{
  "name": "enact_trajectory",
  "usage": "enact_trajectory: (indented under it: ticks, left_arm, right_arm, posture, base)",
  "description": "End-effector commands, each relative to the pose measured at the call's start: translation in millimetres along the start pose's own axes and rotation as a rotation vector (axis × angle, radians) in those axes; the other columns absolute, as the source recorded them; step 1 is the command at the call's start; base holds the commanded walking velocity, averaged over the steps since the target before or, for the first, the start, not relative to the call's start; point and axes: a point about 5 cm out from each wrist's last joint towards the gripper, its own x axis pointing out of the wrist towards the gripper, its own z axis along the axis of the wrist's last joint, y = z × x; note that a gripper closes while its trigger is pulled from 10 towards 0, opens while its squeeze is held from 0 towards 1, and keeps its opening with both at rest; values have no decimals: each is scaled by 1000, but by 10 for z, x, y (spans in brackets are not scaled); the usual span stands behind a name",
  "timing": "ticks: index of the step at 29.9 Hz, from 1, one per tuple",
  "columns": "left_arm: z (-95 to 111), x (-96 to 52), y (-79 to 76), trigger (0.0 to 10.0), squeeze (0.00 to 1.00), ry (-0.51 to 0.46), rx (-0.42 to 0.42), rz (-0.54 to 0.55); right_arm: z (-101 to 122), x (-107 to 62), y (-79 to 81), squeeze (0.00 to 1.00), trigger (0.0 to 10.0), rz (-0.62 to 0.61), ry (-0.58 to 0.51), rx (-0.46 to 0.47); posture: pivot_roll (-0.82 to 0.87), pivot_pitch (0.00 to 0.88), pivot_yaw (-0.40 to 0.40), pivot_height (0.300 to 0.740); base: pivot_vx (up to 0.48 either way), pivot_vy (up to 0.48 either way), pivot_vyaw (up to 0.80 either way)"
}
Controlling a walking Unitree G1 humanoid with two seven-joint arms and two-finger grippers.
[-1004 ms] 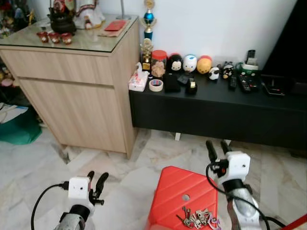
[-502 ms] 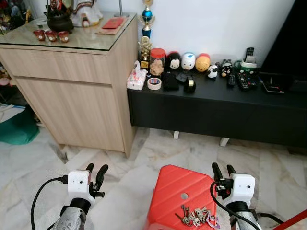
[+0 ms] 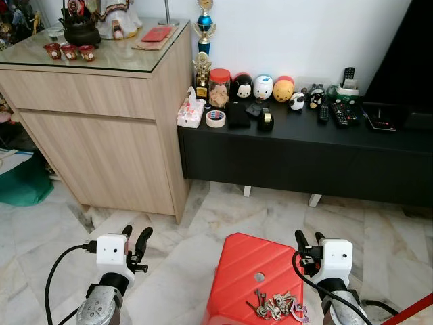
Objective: Hang keys on a hook
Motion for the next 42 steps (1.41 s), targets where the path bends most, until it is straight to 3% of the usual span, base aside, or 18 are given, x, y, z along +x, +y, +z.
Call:
enact_trajectory:
  ticks: [1,17,24,42]
  left_arm:
    - [-14,19,-10,10000,0,15,-2,-5]
    - [-19,51,-57,10000,0,23,-7,-11]
    - [-14,74,-91,10000,0,24,-9,-21]
    - [-2,103,-125,10000,0,24,-12,-32]
  right_arm:
    - [3,13,-2,0,10000,5,7,-1]
    - [-76,52,9,0,10000,22,80,-19]
    - [-48,58,40,0,10000,48,62,-9]
    - [-132,62,71,0,10000,77,83,-30]
  posture:
    - [20,16,-33,685]
    - [28,30,-35,685]
    - [30,31,-33,650]
    - [32,31,-32,650]
  base:
    - [0,0,0]
    - [0,0,0]
    - [0,0,0]
    - [0,0,0]
